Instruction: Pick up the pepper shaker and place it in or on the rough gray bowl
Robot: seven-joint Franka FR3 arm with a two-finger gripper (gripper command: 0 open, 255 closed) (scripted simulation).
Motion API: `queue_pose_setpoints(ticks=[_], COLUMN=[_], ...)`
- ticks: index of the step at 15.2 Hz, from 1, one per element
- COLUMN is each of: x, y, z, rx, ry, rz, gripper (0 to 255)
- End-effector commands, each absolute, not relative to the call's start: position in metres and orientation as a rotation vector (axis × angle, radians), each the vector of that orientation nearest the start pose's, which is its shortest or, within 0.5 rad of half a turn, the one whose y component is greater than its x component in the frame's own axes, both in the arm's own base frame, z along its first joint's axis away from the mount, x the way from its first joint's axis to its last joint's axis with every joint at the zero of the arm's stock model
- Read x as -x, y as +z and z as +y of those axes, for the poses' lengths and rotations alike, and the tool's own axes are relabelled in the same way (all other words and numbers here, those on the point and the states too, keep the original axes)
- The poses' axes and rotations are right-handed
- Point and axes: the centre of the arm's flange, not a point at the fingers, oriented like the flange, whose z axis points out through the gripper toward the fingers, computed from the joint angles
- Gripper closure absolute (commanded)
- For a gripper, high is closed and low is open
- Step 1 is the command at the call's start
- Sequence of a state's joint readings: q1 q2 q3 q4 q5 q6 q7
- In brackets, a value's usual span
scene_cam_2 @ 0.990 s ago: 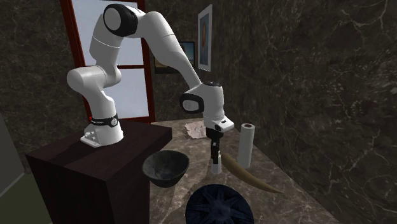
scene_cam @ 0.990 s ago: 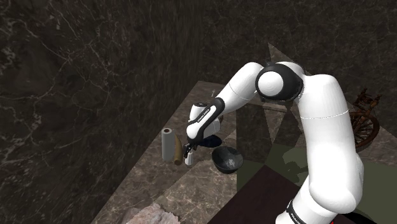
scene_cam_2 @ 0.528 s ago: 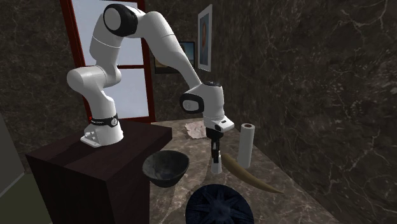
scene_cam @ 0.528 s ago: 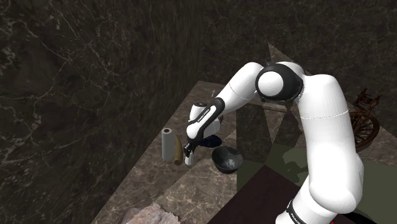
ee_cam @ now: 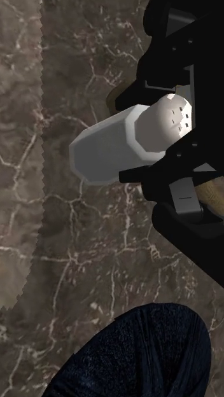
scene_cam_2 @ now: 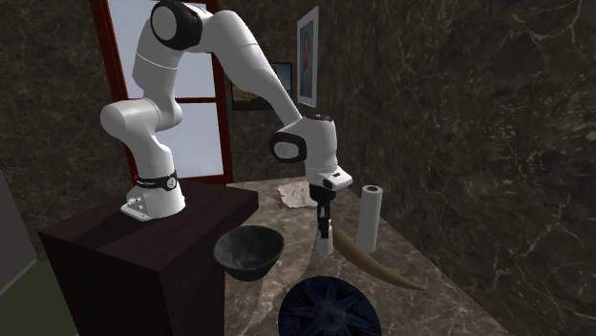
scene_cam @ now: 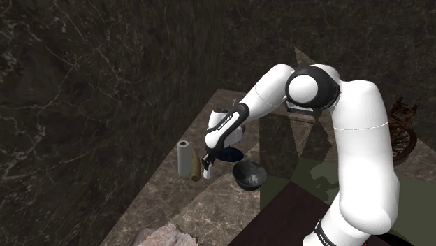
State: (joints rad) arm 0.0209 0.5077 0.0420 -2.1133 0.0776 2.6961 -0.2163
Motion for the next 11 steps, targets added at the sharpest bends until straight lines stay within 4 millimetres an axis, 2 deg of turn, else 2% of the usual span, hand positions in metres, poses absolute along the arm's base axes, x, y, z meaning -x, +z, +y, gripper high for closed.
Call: queue_pose_setpoints(ticks=[1,11], x=[-0.582,-0.582], y=[0.187,0.240], z=[0.034,0.034], rx=[3.073,3.073], ry=[-0.122,-0.122], rz=[-0.315,-0.315], gripper=[255,255])
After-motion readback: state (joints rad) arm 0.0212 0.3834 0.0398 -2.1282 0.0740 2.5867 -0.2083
